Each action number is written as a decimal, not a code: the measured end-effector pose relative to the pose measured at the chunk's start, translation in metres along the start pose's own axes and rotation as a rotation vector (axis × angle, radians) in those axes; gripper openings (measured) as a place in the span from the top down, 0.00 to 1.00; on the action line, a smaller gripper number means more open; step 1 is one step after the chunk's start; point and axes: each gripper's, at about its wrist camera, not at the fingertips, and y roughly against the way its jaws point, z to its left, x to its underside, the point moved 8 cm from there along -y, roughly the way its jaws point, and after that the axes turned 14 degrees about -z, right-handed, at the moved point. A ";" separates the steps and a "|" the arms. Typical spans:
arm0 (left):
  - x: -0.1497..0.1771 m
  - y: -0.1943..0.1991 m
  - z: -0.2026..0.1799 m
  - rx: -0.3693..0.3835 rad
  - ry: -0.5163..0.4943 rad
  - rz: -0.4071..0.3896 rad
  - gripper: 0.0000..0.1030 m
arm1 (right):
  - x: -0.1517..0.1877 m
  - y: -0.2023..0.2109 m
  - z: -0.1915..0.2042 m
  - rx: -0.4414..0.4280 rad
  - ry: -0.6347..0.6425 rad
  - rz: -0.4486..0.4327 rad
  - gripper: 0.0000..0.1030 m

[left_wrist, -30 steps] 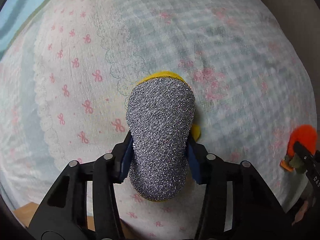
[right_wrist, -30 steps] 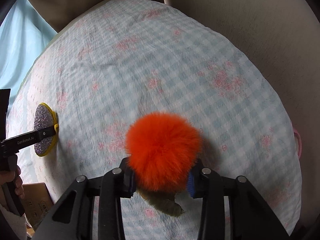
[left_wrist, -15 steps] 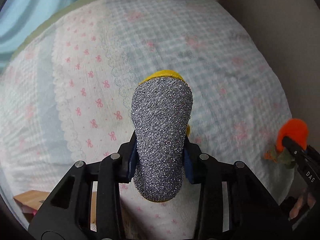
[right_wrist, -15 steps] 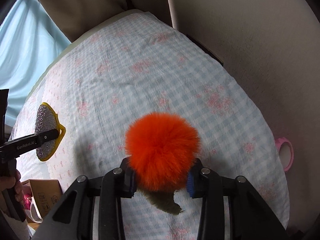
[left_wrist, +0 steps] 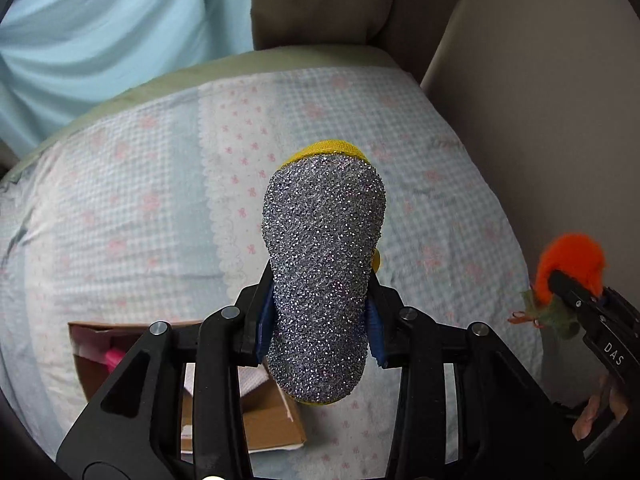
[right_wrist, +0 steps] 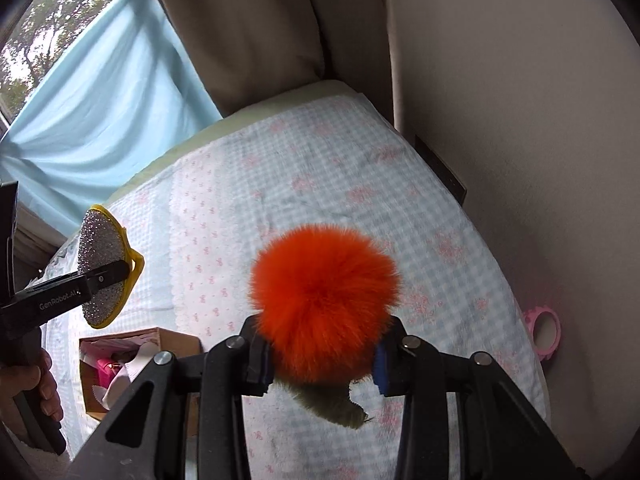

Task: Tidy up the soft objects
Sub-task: 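Carry the silver pad and orange pompom over the box and release both inside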

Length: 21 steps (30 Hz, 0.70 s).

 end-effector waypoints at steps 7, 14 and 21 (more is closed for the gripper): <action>0.019 0.078 0.039 -0.038 0.041 -0.051 0.67 | -0.009 0.051 0.071 -0.082 0.073 -0.044 0.67; 0.053 0.138 0.101 -0.088 0.087 -0.076 0.67 | 0.004 0.087 0.157 -0.179 0.160 -0.060 0.67; 0.089 0.167 0.165 -0.128 0.093 -0.064 0.67 | 0.040 0.099 0.239 -0.265 0.219 -0.046 0.67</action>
